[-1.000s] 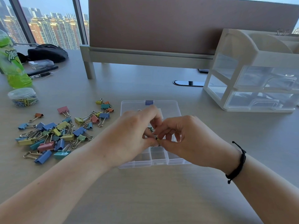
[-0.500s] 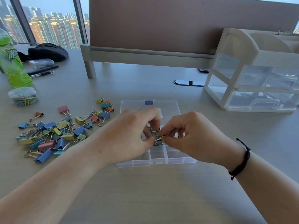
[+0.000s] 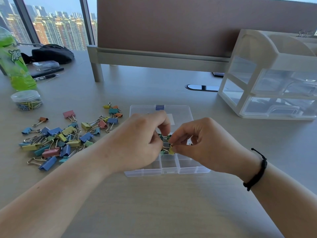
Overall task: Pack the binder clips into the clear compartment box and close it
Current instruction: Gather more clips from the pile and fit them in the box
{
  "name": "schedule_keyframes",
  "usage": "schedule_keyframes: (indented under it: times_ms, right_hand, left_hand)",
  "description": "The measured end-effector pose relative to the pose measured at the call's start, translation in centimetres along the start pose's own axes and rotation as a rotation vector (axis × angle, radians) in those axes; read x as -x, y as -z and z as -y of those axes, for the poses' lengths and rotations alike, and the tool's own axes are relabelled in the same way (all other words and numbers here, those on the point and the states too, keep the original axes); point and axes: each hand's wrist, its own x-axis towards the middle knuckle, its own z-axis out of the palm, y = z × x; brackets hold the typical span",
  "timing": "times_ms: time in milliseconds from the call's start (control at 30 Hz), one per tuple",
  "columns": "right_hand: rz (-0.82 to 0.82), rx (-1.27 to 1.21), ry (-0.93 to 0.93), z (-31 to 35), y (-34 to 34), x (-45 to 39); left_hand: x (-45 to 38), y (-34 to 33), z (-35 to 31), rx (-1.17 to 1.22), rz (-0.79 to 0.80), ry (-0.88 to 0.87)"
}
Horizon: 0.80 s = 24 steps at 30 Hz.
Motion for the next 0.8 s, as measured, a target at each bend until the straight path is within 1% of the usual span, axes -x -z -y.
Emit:
schedule_keyframes:
  times_ms: [133, 233, 400, 467, 633, 733, 800]
  right_hand:
    - [0.005, 0.04, 0.027, -0.14, 0.11, 0.01]
    - [0.022, 0.161, 0.065, -0.38, 0.1, 0.04]
    - [0.071, 0.313, 0.228, -0.49, -0.07, -0.06]
    - [0.09, 0.345, 0.26, -0.39, -0.08, -0.03]
    - [0.128, 0.373, 0.242, -0.23, -0.14, 0.25]
    - [0.133, 0.354, 0.234, -0.3, -0.2, 0.36]
    - [0.121, 0.345, 0.232, -0.34, -0.22, 0.34]
  left_hand:
    - [0.01, -0.03, 0.05, 0.005, -0.004, -0.009]
    - [0.01, -0.02, 0.13, 0.011, -0.007, -0.006]
    - [0.02, 0.14, 0.27, 0.002, 0.004, -0.022]
    - [0.06, 0.26, 0.31, -0.01, 0.003, -0.026]
    - [0.11, 0.47, 0.27, -0.005, 0.014, -0.042]
    - [0.21, 0.73, 0.04, -0.026, 0.045, -0.109]
    - [0.2, 0.82, 0.15, -0.087, 0.061, -0.145]
